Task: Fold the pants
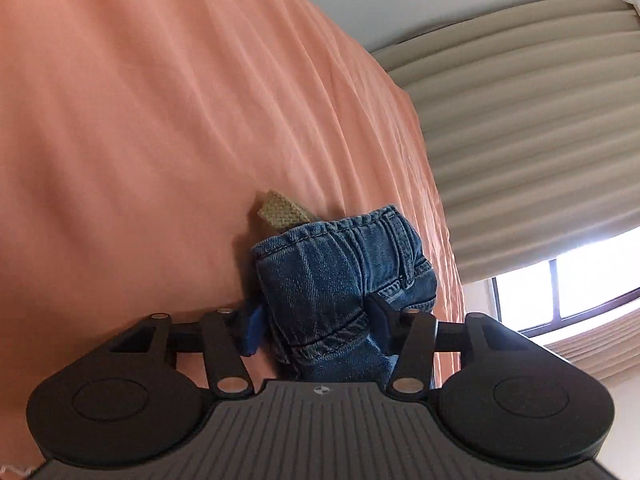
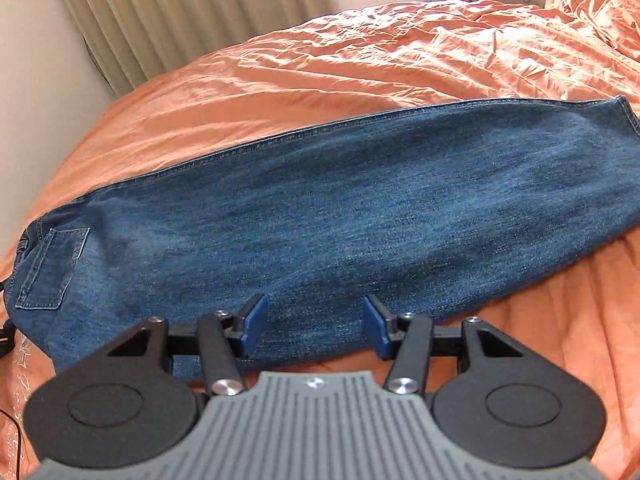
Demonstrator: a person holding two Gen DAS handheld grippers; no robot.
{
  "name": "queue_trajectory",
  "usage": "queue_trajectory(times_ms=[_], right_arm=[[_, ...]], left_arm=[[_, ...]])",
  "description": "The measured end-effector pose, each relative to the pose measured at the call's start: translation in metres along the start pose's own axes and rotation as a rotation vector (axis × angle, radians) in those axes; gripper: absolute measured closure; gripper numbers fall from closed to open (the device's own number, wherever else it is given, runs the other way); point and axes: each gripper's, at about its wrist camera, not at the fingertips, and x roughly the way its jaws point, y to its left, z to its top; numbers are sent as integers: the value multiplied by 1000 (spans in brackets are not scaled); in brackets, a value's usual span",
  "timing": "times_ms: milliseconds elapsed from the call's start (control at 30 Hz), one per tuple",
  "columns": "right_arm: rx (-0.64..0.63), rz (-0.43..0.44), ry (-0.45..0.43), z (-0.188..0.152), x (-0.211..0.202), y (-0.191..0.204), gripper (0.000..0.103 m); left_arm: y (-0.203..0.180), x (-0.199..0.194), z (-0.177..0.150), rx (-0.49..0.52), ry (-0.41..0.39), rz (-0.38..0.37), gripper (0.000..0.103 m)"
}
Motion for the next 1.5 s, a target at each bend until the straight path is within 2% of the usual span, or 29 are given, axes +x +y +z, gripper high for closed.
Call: queue_trajectory(times_ms=[33, 67, 100, 133, 233, 300, 333, 433, 567, 600, 733, 800, 867, 933, 1033, 1067, 1200, 1333, 1500], right_arm=[[-1, -10, 1, 1, -1, -1, 54], [-3, -20, -1, 1, -2, -2, 54], [-6, -31, -3, 3, -2, -4, 54], [-7, -39, -5, 3, -3, -5, 54], [-7, -66, -4, 3, -4, -13, 55], [12, -89, 2, 4, -1, -21, 56], [24, -95, 0, 4, -2, -25, 56], [47, -113, -5, 5, -5, -36, 57], [64, -143, -11, 5, -13, -55, 57], [72, -149, -14, 6, -16, -61, 57], [111, -171, -42, 8, -34, -93, 57], [149, -177, -68, 10, -46, -114, 57], [205, -168, -99, 12, -58, -136, 57], [277, -153, -133, 13, -71, -161, 57], [381, -132, -190, 14, -87, -202, 62], [421, -126, -206, 14, -90, -217, 63], [575, -93, -274, 17, -95, -279, 63], [694, -57, -321, 25, -88, -331, 63], [784, -20, -354, 38, -67, -380, 71]], left_arm=[[-6, 2, 3, 31, -10, 28, 70], [-16, 1, 6, 90, -27, 52, 74], [-28, -2, 8, 158, -47, 61, 82], [-44, -8, 11, 242, -68, 63, 86], [-89, -22, 12, 462, -108, 73, 87], [-105, -14, 9, 607, -116, 131, 87], [-104, -5, 9, 641, -104, 168, 87], [-84, 26, 14, 646, -43, 268, 86], [-62, 43, 5, 673, -1, 322, 85], [-64, 45, 5, 670, 10, 327, 84], [-82, 40, 12, 694, 36, 375, 59], [-94, 25, 10, 743, -5, 405, 49], [-108, 6, 5, 804, -85, 434, 45], [-120, -9, -4, 850, -126, 434, 44], [-144, -23, -27, 910, -119, 390, 44], [-150, -32, -36, 926, -104, 369, 44], [-183, -25, -85, 972, -12, 300, 48], [-215, -2, -144, 1022, 93, 237, 48], [-247, 34, -215, 1086, 204, 177, 50]])
